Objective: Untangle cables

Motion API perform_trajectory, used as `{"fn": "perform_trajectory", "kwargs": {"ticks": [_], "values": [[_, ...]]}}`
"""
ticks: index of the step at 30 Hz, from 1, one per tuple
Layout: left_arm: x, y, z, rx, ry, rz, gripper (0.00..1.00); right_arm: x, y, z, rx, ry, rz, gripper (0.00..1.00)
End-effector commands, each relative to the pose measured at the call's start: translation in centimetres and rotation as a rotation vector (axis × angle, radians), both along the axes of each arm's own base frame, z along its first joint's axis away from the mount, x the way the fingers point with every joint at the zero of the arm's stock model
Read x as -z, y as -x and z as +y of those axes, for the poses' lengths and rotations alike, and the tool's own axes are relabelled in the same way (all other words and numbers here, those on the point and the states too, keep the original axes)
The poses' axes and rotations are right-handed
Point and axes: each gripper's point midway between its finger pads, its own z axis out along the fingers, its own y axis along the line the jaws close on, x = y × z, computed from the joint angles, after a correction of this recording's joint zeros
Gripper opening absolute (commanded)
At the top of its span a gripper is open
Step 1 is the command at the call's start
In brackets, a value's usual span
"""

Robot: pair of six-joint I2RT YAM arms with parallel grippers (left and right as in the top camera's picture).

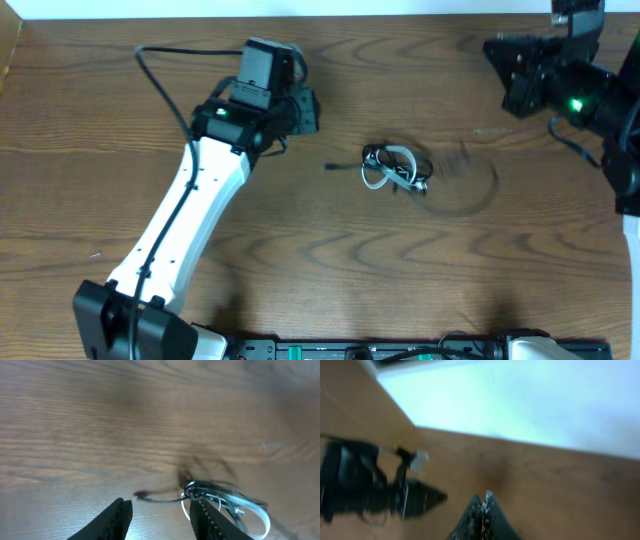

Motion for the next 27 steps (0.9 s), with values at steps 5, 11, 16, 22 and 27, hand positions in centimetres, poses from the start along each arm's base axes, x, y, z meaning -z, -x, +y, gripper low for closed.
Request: {"fn": "perform_trajectory", "kwargs": {"ticks": [5,11,16,22,27], "values": [[0.0,0.0,-1.1,0.084,-0.025,-0.030,0.52,-7.2,-1.3,-1.0,0.062,-0.097,-0.222,0.01],[0.5,0.3,-1.2,0.109,-0.042,-0.022,0.59,-3.5,-2.0,-1.6,0.105,-0.055,-0.083,0.07],[2.5,1.9,-2.6,0.208,-0.060,0.040,0.59,3.7,-3.3,-3.5,0.200,0.033,0.170,0.42],[7.0,3.6,-3.3,0.235,-0.100,0.206,0.59,9.4,-4.8,-5.0,0.220,0.078,0.355,0.56],[10.3,5.6,-5.0,0.232,-0.048,0.372,0.59,11.7,-5.9,-5.3,0.220,0.088,0.415,0.59]]}}
